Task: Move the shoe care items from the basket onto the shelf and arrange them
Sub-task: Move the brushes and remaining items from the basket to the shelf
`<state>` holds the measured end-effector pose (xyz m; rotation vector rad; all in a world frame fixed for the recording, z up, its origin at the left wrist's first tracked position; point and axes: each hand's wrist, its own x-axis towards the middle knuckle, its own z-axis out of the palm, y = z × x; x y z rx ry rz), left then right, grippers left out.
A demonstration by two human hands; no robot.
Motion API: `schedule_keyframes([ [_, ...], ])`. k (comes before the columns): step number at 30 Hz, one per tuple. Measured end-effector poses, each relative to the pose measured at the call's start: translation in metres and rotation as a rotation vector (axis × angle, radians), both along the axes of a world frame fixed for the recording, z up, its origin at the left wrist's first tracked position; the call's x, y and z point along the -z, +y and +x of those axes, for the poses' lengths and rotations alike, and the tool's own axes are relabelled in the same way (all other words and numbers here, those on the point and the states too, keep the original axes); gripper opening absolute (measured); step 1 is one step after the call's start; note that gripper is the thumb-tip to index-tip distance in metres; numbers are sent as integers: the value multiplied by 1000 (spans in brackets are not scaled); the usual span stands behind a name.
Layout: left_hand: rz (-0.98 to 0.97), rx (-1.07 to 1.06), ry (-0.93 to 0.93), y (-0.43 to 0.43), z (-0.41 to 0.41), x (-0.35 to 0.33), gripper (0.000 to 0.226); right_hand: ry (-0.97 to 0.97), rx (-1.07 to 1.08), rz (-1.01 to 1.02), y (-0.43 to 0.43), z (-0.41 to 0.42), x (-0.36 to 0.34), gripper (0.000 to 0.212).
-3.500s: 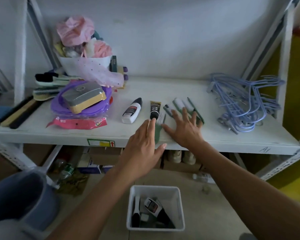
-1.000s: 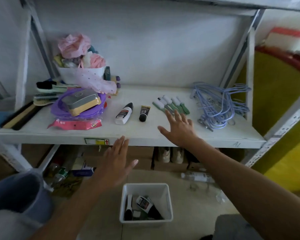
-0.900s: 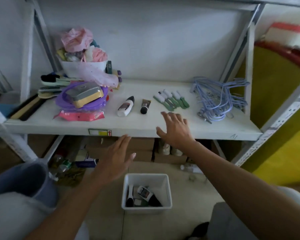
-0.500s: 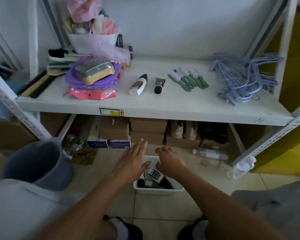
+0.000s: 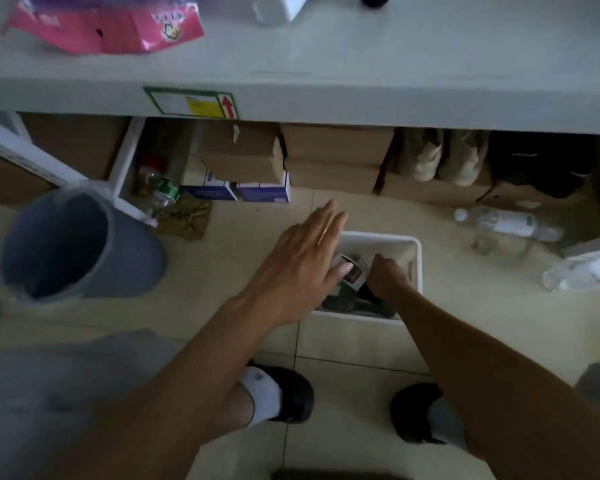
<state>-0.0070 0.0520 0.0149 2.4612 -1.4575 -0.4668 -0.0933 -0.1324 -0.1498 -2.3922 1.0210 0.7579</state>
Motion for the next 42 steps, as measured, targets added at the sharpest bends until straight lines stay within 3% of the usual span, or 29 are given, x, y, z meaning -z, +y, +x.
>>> schedule_keyframes([
  [4, 40, 4, 7, -2, 0, 2, 71, -17, 57, 57, -7, 3, 28, 26],
  [8, 81, -2, 13, -1, 0, 7, 73, -72, 124, 56, -5, 6, 45, 43],
  [11, 106, 11, -1, -3, -1, 8, 73, -64, 104, 89, -3, 6, 57, 34],
  [14, 114, 18, -6, -4, 0, 5, 73, -60, 125, 118, 0, 5, 53, 43],
  [18, 120, 13, -14, -2, 1, -1, 73, -76, -4, 51, 4, 2, 38, 62],
  [22, 116, 8, -40, 2, 0, -12, 72, -196, -99, -12, 8, 2, 14, 53],
  [26, 75, -10, -64, 10, -1, -23, 71, -240, -215, 62, 17, 3, -5, 64],
  [29, 40, -10, -73, 17, -1, -29, 70, -112, -281, 153, 31, 5, -9, 47],
  [33, 34, -17, -110, 22, 4, -31, 69, -1, -328, 197, 41, 0, 4, 40],
  [42, 43, 1, -56, 15, 3, -34, 72, -122, -406, 92, 27, -7, 28, 48],
])
